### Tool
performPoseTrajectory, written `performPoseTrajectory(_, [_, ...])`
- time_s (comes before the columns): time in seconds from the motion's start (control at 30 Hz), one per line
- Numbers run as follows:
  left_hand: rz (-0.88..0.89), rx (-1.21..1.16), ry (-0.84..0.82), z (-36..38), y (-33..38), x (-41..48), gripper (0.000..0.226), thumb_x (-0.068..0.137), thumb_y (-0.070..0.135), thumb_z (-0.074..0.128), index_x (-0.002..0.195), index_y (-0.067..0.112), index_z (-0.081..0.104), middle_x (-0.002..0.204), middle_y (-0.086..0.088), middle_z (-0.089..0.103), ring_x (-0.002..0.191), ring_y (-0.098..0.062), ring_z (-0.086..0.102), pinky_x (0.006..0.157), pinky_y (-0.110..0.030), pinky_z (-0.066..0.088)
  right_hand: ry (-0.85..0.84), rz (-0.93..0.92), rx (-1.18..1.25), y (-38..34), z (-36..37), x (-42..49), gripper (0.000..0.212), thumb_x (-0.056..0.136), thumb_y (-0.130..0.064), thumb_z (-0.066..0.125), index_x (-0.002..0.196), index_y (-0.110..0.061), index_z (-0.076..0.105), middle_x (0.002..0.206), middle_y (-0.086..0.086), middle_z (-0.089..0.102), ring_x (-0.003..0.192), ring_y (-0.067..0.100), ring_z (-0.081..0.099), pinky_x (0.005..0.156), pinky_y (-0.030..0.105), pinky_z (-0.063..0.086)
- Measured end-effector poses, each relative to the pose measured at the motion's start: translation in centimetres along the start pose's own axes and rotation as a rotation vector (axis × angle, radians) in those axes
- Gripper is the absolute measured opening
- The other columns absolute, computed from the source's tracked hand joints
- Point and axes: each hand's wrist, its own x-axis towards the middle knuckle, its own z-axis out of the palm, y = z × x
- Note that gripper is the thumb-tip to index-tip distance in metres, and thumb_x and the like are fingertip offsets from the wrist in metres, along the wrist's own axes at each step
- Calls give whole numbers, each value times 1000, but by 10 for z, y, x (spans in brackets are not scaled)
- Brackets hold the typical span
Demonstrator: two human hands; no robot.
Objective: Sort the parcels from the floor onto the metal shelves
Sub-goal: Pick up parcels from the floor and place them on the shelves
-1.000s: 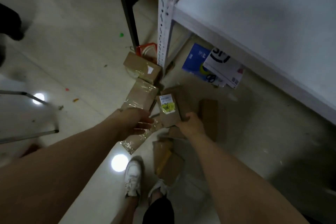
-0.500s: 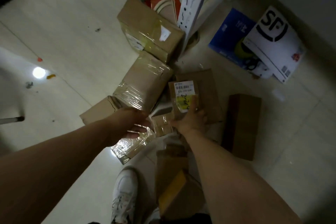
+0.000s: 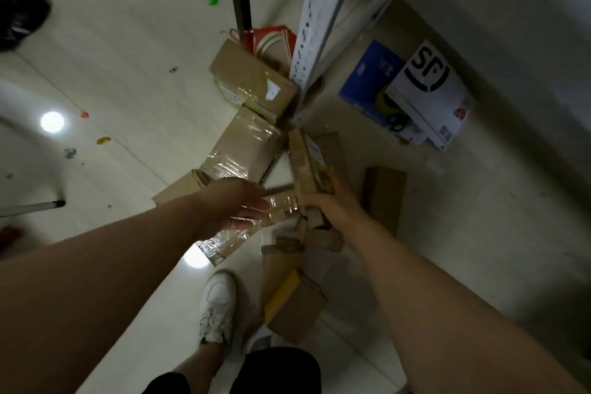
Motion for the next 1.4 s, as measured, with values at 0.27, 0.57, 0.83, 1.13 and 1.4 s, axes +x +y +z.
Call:
performPoseTrajectory(0.27, [86, -26, -138, 37, 75, -178, 36, 87, 43, 70, 112, 17, 65, 101, -7, 71, 87, -23, 70, 70, -35, 57, 88, -190, -237, -112, 5, -180, 109, 64, -51, 82, 151, -49, 16, 116, -25, 47, 112, 3, 48, 84, 16, 46])
performPoseTrajectory(0.57, [320, -311, -283, -3, 97, -332, 43, 87, 3, 57, 130, 3, 56, 115, -14, 70, 98, -25, 69, 89, -39, 56, -121, -161, 83, -216, -56, -349, 118, 55, -59, 90, 154, -39, 30, 151, -7, 44, 137, 23, 44, 114, 56, 32])
performPoseTrajectory(0.83, [613, -290, -455, 12, 131, -448, 48, 79, -7, 58, 126, -1, 58, 118, -17, 68, 107, -32, 62, 95, -38, 52, -74, -451, 83, -283, -93, -473, 42, 86, 15, 64, 112, -17, 69, 96, 2, 76, 87, 20, 74, 72, 32, 62])
performPoseTrajectory(1.13, [829, -259, -557, 18, 161, -525, 59, 82, -15, 49, 140, -4, 46, 141, -22, 52, 133, -35, 48, 105, -47, 45, 410, -944, -86, -316, -108, -556, 52, 82, 20, 59, 111, -19, 77, 133, -1, 54, 123, 12, 49, 75, 4, 46])
performPoseTrajectory(1.4, [849, -206, -632, 33, 172, -547, 33, 80, 5, 65, 113, 9, 64, 112, -16, 71, 100, -30, 70, 90, -46, 55, 284, -875, 332, -312, -129, -589, 63, 78, 3, 81, 129, -26, 59, 123, 2, 65, 108, 21, 66, 73, 25, 58])
